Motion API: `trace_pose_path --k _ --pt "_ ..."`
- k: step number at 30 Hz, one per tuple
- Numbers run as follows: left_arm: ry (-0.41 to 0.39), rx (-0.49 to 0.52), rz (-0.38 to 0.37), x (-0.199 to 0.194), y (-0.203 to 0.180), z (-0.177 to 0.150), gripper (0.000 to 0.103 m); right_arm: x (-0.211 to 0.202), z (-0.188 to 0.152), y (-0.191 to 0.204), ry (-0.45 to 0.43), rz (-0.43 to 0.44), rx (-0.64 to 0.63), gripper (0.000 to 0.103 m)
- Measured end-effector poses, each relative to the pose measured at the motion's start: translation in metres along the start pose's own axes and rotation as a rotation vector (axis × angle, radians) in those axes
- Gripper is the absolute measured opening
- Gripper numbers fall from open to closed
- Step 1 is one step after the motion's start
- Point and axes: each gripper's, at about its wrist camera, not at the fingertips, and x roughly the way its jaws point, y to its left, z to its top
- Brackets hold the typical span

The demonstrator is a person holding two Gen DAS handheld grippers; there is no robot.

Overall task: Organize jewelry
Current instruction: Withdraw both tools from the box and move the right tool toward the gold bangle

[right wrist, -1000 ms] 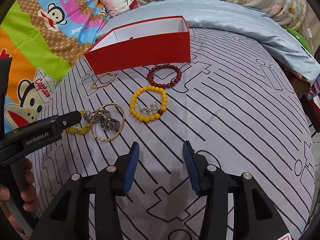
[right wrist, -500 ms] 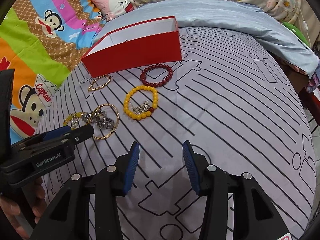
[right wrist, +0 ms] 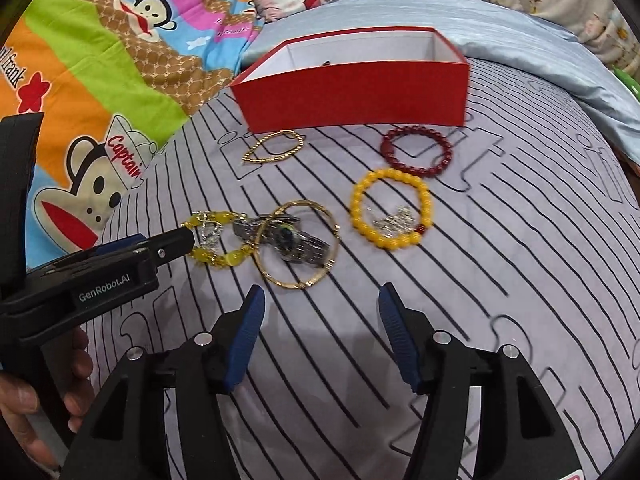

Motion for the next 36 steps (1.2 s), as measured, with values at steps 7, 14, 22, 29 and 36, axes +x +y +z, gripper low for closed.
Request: trace_pose_path --k 7,14,22,29,36 --pt "0.009 -0.025 0.007 0.004 0.015 -0.001 0.062 0.023 0.009 0.015 0.014 -0.006 -0.016 0.061" --pt "0.023 -0.027 -0.002 0.009 0.018 -0.002 0.062 0.03 0.012 0.02 -0.013 -0.047 -0.045 0.065" --pt "0.026 -0.029 -0.007 0.011 0.018 -0.003 0.063 0.03 0.013 0.018 -0.028 -0.045 -0.059 0.051" --pt "0.027 -0.029 -0.009 0.011 0.017 -0.003 0.063 0.018 0.012 0.014 -0.053 -0.033 -0.048 0.051" --pt "0.026 -0.024 -0.017 0.01 0.013 -0.003 0.063 0.002 0.01 0.002 -0.072 -0.032 -0.022 0.05"
